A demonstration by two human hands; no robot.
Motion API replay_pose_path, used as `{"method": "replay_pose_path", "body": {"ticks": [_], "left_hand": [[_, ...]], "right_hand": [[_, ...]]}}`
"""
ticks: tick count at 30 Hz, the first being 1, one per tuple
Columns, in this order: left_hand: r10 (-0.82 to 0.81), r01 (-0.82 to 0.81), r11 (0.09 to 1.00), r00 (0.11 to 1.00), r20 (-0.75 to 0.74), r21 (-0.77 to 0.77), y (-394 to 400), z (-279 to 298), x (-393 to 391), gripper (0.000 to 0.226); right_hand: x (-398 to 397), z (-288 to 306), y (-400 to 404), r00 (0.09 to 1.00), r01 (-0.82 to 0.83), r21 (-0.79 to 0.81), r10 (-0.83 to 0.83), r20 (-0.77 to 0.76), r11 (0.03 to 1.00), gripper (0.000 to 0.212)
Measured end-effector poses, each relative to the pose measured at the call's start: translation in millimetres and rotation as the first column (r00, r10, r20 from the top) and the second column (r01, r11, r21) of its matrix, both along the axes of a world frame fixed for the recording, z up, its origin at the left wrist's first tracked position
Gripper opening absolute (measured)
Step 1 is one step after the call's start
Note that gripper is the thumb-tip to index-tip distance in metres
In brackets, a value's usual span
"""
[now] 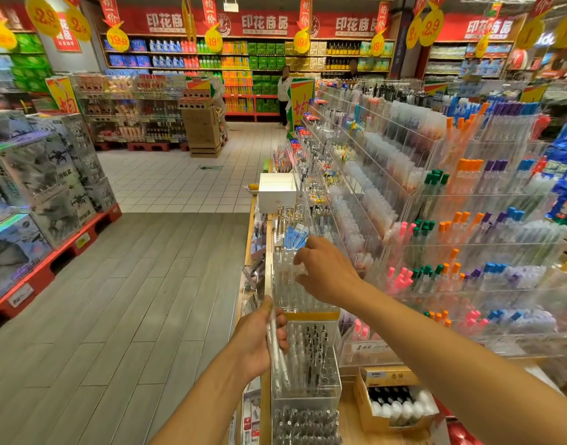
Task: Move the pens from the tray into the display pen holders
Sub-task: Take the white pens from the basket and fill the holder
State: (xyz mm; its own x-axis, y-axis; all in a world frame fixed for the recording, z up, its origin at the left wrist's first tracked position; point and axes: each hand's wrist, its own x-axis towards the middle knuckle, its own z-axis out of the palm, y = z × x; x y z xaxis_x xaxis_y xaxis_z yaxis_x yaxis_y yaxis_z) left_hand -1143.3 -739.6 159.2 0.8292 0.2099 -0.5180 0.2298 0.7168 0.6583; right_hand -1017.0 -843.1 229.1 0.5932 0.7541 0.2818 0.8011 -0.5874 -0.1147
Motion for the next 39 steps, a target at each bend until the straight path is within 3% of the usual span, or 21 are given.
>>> {"method": "replay_pose_path", "body": {"ticks": [3,5,8,14,17,19,23,25,31,39], "left_hand": [[-0.008,0.003,0.999,0.995,0.096,0.054,-1,1,0,0.017],[-0.014,0.001,0.996,0.989,0.15,0.086,-3,3,0,0.014],[-0.014,-0.006,0.995,0.98,0.201,0.098,-7,6,-1,0.014],[-0.021,0.0,0.993,0.984,0.178,0.114,-13,5,0,0.02],[0.029,-0.036,0.996,0.995,0.098,0.076,-11,3,0,0.019],[0.064,-0.066,0.997,0.997,0.047,0.046,-8,1,0,0.016],[0.139,-0.139,0.99,0.99,0.014,0.021,-2,-3,-1,0.017],[0.176,-0.176,0.984,0.984,-0.002,0.034,0,-4,-1,0.017],[0.21,-0.21,0.978,0.978,-0.014,0.018,4,-5,0,0.016],[0.216,-0.216,0.976,0.976,-0.005,0.02,9,-2,0,0.014]], "right_hand": [[-11,2,-2,0.975,-0.023,0.135,0.052,-0.216,0.991,0.028],[-16,6,-2,0.906,0.002,0.16,0.066,-0.419,0.987,0.03],[-20,7,-3,0.792,0.05,0.194,0.08,-0.605,0.98,0.026],[-19,6,-11,0.611,0.137,0.2,0.076,-0.788,0.97,0.022],[-14,14,-15,0.574,0.175,0.265,0.12,-0.81,0.948,0.015],[-8,23,-18,0.598,0.211,0.356,0.167,-0.783,0.91,0.007],[4,32,-20,0.852,0.133,0.398,0.101,-0.514,0.908,0.007],[4,27,-17,0.918,0.065,0.362,0.087,-0.387,0.93,0.011],[1,10,-10,0.951,0.018,0.321,0.083,-0.299,0.947,0.016],[3,21,-7,0.936,0.028,0.238,0.058,-0.347,0.971,0.017]]}}
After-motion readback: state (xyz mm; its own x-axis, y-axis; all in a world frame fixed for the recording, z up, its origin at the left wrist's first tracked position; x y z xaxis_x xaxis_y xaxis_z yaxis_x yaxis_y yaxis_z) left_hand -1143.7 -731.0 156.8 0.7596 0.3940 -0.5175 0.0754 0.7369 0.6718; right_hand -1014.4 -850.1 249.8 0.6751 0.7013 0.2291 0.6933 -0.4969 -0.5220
